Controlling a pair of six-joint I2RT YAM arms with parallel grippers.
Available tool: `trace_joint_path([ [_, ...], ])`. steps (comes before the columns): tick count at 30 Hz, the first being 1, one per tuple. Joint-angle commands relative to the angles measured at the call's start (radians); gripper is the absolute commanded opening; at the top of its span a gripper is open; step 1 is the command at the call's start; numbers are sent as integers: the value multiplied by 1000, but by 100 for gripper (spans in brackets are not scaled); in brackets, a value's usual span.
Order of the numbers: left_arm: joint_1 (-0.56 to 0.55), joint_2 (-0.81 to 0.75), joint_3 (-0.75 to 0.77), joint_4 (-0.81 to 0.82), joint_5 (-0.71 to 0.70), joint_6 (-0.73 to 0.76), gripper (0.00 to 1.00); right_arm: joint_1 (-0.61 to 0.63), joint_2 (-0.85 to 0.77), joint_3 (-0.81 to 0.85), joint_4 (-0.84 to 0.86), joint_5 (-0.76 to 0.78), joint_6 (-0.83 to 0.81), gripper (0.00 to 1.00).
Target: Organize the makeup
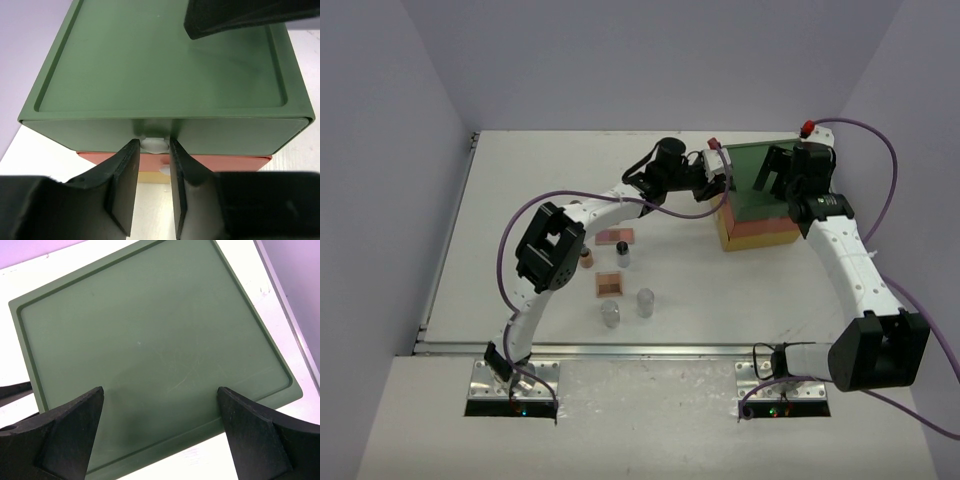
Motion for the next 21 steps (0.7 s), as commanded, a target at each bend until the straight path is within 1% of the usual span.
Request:
trace_joint_path([
  [1, -6, -9, 34, 81, -12, -2, 15, -1, -16, -17, 15, -13, -8, 96],
  [3, -7, -12, 30, 71, -24, 13, 2, -1, -18, -19, 15, -17, -10, 96],
  [4, -7, -15, 24, 67, -32, 20, 0, -1, -18, -21, 15, -18, -13, 96],
  [14, 0, -132, -116, 54, -90, 102, 0, -1, -18, -48, 15, -20, -34, 96],
  [21, 46, -217, -196, 22, -86, 111, 0, -1, -7, -57, 14, -27, -56, 96],
])
